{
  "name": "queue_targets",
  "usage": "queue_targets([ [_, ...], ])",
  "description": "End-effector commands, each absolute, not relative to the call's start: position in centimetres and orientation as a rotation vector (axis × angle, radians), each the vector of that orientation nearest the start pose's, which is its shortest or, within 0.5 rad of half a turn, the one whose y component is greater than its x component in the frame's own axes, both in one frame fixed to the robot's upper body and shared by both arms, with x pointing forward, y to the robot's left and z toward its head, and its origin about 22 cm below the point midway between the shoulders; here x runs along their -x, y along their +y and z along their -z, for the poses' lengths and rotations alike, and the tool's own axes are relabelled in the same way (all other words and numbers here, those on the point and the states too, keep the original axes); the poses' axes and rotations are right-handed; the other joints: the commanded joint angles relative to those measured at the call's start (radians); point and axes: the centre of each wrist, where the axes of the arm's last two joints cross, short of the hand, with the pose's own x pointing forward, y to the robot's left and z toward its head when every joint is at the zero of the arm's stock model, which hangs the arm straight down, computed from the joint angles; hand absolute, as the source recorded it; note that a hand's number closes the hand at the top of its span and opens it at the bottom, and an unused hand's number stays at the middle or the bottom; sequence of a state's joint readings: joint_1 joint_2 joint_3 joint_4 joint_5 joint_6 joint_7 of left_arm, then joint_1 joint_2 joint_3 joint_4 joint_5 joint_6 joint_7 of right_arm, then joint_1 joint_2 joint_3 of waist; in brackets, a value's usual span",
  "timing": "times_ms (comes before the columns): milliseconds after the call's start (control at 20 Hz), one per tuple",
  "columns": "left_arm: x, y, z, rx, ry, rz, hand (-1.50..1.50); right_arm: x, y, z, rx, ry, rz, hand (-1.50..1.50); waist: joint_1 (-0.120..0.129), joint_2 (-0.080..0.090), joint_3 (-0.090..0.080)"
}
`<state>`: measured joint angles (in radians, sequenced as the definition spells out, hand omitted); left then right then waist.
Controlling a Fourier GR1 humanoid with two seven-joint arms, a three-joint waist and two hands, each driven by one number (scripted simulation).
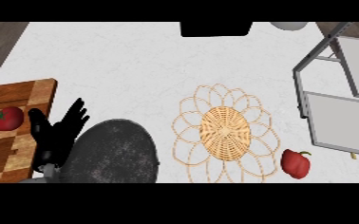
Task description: Pick the sweet potato from the placemat and place it in the tiered shelf
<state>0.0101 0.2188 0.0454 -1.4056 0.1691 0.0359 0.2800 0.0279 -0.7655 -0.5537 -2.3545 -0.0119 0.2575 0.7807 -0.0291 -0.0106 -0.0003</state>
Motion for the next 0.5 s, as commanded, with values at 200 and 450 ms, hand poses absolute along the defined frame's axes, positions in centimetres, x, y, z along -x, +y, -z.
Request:
queue_targets([
  [200, -25.0, 29.7, 2.7, -0.106, -1.104, -0.057, 0.00, -14.1, -39.4, -38.1, 1.016, -1.543, -0.329, 1.50, 0.019, 0.008, -0.001],
  [450, -25.8, 28.3, 0.8, -0.099, -1.125, -0.040, 0.00, -17.5, -42.0, -39.3, 1.051, -1.473, -0.348, 1.50, 0.042, 0.013, 0.000],
])
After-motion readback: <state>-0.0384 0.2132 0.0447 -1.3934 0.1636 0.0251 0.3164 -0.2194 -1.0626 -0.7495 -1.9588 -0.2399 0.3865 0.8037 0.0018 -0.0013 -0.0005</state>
